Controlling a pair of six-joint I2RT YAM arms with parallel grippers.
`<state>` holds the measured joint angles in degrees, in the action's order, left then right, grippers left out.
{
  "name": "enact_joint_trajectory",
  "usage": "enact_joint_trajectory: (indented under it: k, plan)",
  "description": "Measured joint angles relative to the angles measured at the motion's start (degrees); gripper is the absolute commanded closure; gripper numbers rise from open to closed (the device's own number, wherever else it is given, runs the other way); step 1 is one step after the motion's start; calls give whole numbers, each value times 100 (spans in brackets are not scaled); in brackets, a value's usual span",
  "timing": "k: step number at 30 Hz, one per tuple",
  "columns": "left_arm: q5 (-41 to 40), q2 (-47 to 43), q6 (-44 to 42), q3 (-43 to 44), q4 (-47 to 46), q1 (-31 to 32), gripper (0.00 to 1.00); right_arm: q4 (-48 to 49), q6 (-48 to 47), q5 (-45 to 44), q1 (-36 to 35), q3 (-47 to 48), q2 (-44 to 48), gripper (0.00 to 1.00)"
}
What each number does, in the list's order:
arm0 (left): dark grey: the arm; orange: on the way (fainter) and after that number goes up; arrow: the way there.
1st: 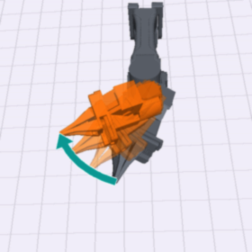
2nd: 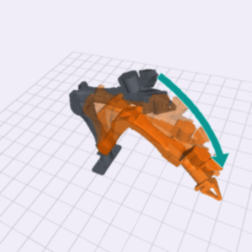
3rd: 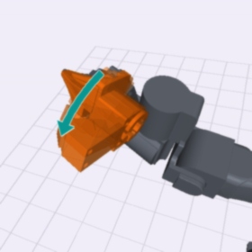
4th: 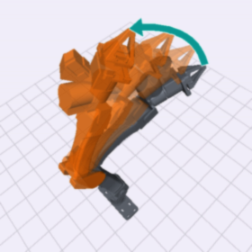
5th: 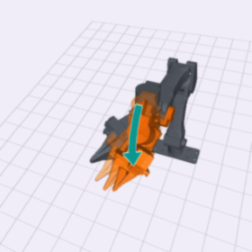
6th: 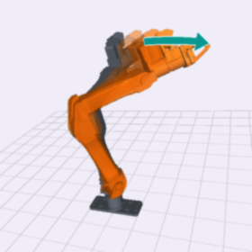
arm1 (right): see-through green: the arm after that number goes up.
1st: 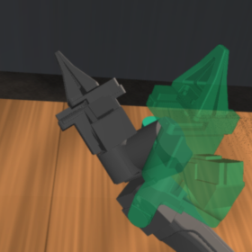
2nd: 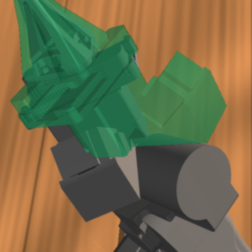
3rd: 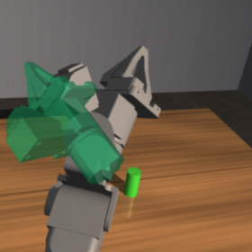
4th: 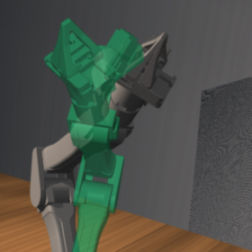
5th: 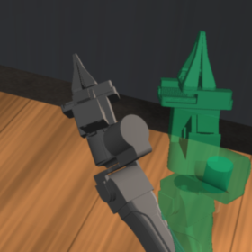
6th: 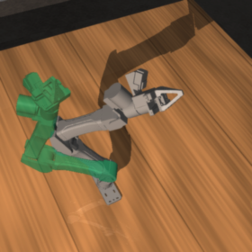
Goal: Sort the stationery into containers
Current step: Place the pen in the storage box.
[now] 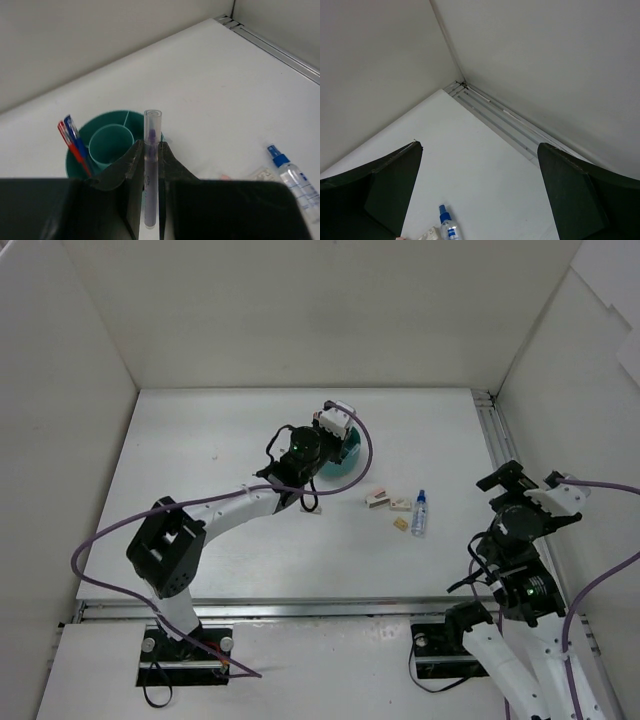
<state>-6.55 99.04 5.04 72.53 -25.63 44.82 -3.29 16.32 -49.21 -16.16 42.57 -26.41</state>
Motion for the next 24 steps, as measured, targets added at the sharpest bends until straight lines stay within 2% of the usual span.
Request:
enact_joint_trajectory:
  k: [5, 12, 16, 24]
  plan:
    - [1585, 452, -841, 9, -866, -542, 100, 334, -254, -7, 0, 0, -435, 2]
    - [3104, 874, -828, 2, -2024, -984, 100, 542, -461, -66, 0, 0, -699, 2]
    - [3403, 1119, -581, -4, -2551, -1067, 100, 634, -533, -138, 0, -2, -719, 2]
    - [3294, 1445, -435, -184, -3119, -1060, 100, 745, -616, -168, 0, -28, -789, 2]
